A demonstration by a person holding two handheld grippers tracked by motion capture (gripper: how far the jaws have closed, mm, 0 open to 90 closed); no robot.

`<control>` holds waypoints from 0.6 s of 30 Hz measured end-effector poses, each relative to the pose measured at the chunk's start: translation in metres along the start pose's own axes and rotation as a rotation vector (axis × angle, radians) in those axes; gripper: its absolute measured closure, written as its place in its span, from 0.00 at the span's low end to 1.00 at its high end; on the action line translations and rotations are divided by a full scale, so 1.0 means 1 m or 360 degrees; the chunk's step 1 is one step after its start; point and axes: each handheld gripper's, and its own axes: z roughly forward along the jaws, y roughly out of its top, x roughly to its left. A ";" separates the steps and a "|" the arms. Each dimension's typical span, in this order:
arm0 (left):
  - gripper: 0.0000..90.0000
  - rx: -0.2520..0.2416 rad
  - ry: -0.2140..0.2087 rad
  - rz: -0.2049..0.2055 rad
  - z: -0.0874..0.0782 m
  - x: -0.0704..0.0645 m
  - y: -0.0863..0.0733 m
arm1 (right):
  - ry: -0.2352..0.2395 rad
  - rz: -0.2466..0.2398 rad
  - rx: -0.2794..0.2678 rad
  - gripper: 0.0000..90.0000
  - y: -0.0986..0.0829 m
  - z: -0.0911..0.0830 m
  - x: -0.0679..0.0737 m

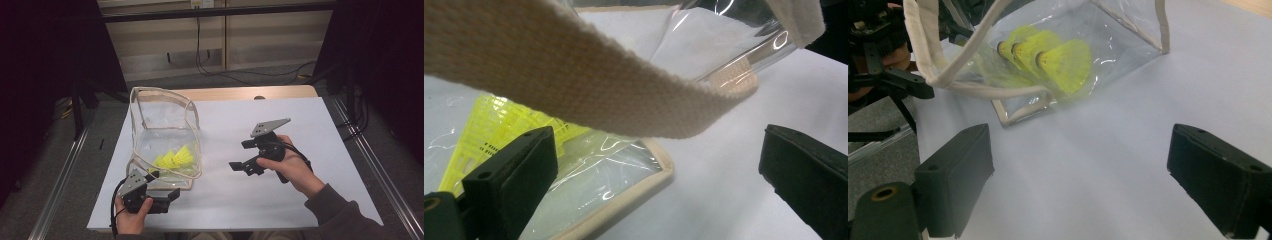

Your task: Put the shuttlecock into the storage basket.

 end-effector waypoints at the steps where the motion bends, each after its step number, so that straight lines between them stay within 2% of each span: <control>1: 0.03 0.0002 0.0002 0.0002 0.000 0.000 0.000 | -0.0003 -0.0003 0.0000 0.12 -0.002 -0.001 -0.001; 18: 0.03 0.0000 0.0001 0.0000 0.000 0.000 -0.001 | -0.0052 0.0038 -0.0041 0.12 -0.029 -0.013 -0.015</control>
